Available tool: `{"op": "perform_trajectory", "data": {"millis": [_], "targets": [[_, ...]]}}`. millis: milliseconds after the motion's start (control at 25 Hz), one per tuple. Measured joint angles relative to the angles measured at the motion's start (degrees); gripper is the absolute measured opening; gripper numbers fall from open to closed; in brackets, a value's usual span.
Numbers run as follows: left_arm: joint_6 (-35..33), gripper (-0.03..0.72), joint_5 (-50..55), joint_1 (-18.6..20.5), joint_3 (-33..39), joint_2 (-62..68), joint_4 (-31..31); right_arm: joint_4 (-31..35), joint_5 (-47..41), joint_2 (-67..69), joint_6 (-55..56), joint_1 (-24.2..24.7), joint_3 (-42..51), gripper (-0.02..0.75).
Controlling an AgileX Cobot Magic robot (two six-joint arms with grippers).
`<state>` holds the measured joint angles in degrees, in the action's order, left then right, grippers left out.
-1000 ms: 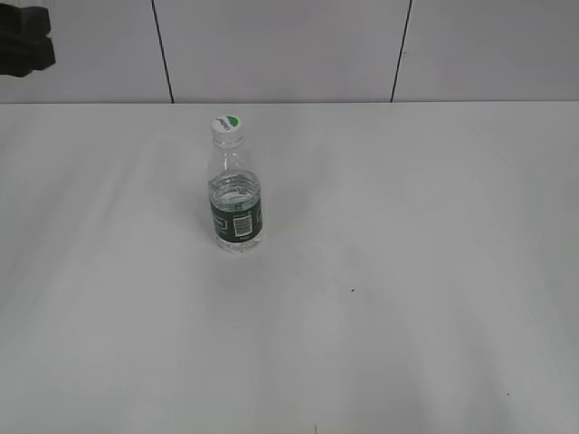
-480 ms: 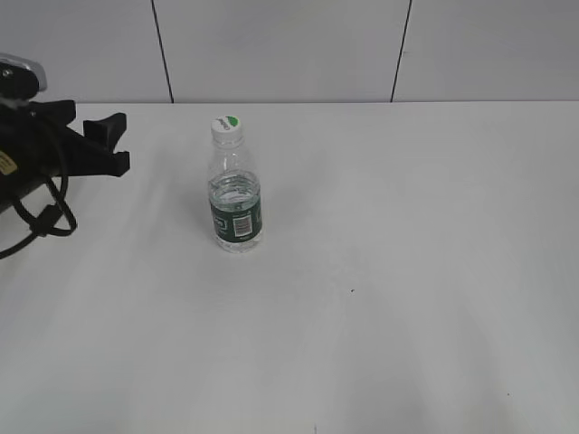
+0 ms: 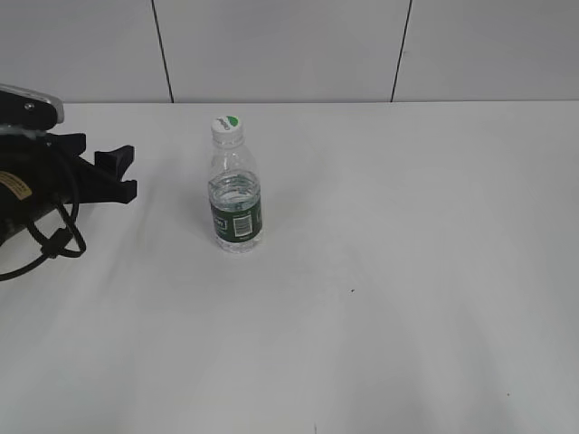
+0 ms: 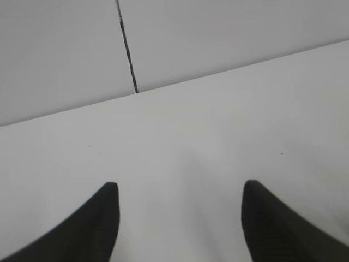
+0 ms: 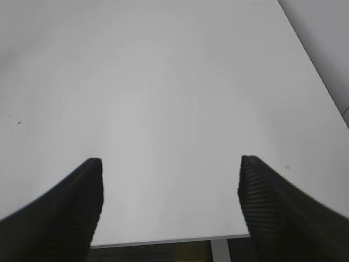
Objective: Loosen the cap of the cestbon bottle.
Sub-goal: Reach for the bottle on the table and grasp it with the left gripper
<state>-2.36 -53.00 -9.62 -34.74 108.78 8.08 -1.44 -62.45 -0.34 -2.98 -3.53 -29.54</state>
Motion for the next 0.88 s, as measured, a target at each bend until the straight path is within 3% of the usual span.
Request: {"op": "perform_trajectory", "data": {"millis": [120,240,400,600,880], "targets": [[0.3,0.433,-5.1,1.6,1.2,0.2,3.5,0.0,0.0,0.0,0.0,0.0,0.0,0.589],[3.6,0.433,-13.4,6.0,2.0,2.0,14.8,0.0,0.0,0.0,0.0,0.0,0.0,0.589],[6.6,0.433,-15.4,11.7,2.0,6.2,30.7,0.0,0.0,0.0,0.0,0.0,0.0,0.589],[7.2,0.433,-15.7,12.5,1.7,8.7,42.1,0.0,0.0,0.0,0.0,0.0,0.0,0.589],[7.2,0.433,-15.9,10.4,1.4,8.8,41.1,0.0,0.0,0.0,0.0,0.0,0.0,0.589]]}}
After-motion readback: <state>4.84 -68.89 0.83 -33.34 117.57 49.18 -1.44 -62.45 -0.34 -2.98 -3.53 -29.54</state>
